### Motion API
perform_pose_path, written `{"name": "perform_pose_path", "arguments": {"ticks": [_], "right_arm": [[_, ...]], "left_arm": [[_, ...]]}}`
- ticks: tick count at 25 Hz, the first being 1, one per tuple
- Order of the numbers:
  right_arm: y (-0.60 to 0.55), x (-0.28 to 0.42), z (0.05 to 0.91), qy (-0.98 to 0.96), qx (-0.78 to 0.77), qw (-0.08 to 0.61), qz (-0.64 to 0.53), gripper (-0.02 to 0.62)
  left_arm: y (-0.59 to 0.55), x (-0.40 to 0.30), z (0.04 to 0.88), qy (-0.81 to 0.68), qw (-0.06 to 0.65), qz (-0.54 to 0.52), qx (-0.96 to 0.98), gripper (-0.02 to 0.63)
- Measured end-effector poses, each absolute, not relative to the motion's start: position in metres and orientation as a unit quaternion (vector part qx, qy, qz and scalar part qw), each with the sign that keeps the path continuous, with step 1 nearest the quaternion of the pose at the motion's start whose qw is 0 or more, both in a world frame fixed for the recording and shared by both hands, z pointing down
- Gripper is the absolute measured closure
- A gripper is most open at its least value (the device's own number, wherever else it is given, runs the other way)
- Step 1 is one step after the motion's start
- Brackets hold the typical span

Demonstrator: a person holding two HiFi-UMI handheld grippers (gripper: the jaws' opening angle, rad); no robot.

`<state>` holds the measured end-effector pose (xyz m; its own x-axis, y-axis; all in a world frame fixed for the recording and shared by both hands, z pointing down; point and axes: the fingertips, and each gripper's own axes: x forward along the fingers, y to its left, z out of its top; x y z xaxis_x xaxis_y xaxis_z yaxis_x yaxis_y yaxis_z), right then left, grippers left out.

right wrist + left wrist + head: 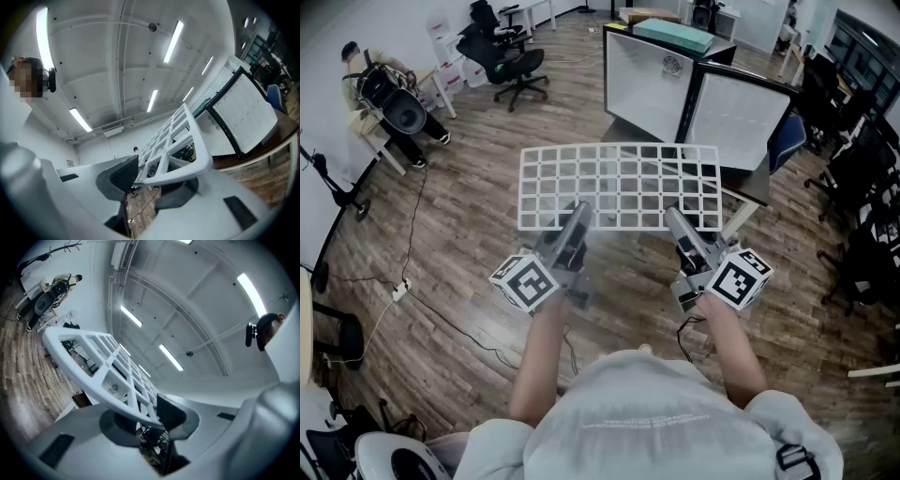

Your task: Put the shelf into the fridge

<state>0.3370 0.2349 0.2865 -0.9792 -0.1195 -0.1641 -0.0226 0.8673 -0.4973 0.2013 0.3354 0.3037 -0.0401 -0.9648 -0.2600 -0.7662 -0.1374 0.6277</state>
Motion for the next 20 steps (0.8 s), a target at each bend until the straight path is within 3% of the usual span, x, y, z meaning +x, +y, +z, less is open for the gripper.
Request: {"name": "perform_pose_path", "arguments": {"ticks": [20], "right_arm": [[0.237, 0.289, 0.295, 0.962, -0.031, 0.089, -0.257, 0.466]], "left_arm": [[0.340, 0.157, 0.312, -0.643, 0.155, -0.347, 0.665, 0.500]]}}
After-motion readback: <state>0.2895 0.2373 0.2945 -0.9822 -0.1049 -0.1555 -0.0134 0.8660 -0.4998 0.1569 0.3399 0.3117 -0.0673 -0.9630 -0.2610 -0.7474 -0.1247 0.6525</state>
